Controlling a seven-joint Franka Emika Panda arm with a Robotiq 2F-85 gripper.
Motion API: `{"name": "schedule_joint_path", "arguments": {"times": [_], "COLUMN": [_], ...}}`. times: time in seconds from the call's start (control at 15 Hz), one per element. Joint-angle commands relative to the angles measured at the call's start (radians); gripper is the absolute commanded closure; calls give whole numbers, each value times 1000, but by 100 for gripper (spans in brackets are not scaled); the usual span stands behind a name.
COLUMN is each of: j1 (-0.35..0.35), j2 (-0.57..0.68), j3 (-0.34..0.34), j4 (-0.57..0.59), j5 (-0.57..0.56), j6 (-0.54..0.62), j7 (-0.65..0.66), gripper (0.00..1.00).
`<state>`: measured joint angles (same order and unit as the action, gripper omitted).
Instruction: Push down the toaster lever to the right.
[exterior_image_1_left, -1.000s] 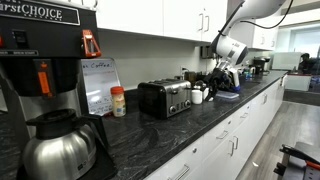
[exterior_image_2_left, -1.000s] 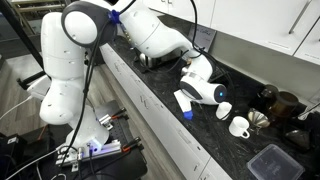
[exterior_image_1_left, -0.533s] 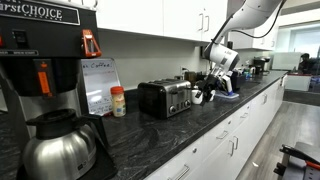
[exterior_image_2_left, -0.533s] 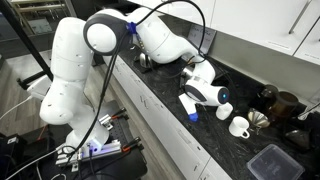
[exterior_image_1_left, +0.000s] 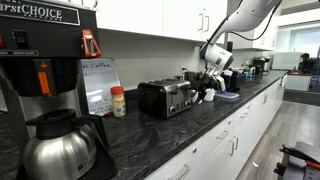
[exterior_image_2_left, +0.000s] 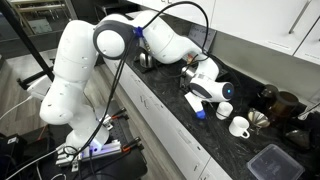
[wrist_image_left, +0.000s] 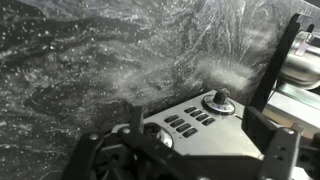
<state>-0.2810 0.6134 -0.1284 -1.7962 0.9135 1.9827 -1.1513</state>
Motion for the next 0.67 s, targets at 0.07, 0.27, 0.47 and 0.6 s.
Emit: {"name": "schedule_joint_path", "arguments": {"times": [0.07, 0.27, 0.47, 0.6], "j1": [-24, -22, -22, -22], "j2": [17, 15, 18, 21], "j3": [38, 47, 51, 53], "j4": [23, 14, 9, 6], "j5": [20, 19, 18, 19], "j6": [49, 71, 85, 94], "j7": [-55, -78, -99, -111], "gripper": [0, 0, 0, 0]}}
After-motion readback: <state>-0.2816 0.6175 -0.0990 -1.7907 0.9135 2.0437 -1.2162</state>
